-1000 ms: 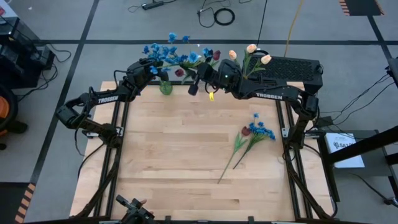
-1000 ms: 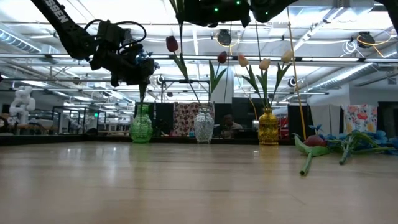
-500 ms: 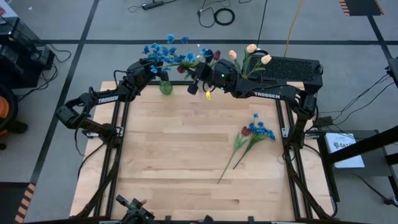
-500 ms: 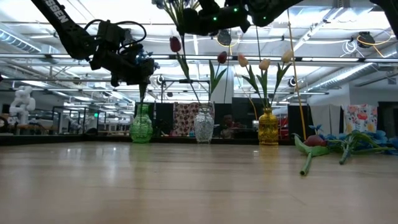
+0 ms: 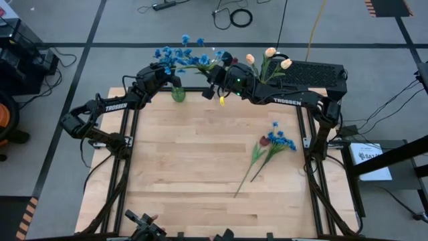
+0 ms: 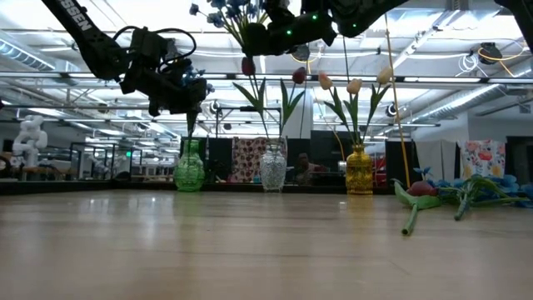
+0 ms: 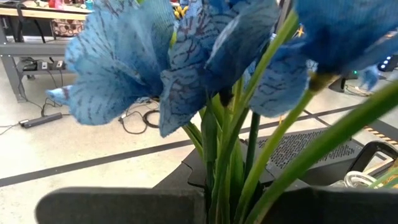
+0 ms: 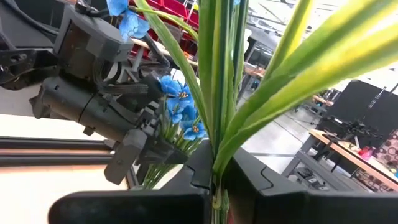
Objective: Sort flowers into vase by color
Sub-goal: Put the left blue flowers into the green vase
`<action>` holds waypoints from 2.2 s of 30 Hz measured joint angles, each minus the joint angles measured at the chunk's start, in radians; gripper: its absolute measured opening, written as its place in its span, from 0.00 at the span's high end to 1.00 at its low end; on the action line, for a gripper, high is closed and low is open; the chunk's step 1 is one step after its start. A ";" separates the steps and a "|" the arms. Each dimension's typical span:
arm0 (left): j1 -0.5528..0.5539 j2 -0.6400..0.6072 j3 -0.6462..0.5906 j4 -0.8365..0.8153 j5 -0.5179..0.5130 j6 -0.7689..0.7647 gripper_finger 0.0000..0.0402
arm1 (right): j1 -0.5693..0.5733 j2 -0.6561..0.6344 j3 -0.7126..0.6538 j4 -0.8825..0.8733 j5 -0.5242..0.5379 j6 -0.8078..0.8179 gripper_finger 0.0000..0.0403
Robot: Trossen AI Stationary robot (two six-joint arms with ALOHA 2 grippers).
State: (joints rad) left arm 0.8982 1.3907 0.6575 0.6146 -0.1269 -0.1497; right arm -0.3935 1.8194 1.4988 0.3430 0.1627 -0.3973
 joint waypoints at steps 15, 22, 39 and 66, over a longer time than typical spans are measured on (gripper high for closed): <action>0.000 0.000 0.000 -0.005 0.003 0.000 0.90 | 0.003 -0.091 0.000 -0.086 -0.002 0.016 0.96; 0.000 0.000 0.000 -0.003 0.019 0.000 0.90 | 0.029 -0.168 0.000 -0.054 -0.006 -0.017 0.96; 0.000 0.000 0.000 -0.012 0.016 0.039 0.90 | 0.128 -0.145 0.000 0.037 -0.265 0.082 0.96; -0.004 0.000 0.000 -0.049 -0.041 -0.027 0.88 | 0.144 0.071 0.000 0.301 -0.182 -0.086 0.96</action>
State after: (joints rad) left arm 0.8943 1.3907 0.6575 0.5655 -0.1680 -0.1769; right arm -0.2493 1.8909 1.4990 0.6444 -0.0189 -0.4834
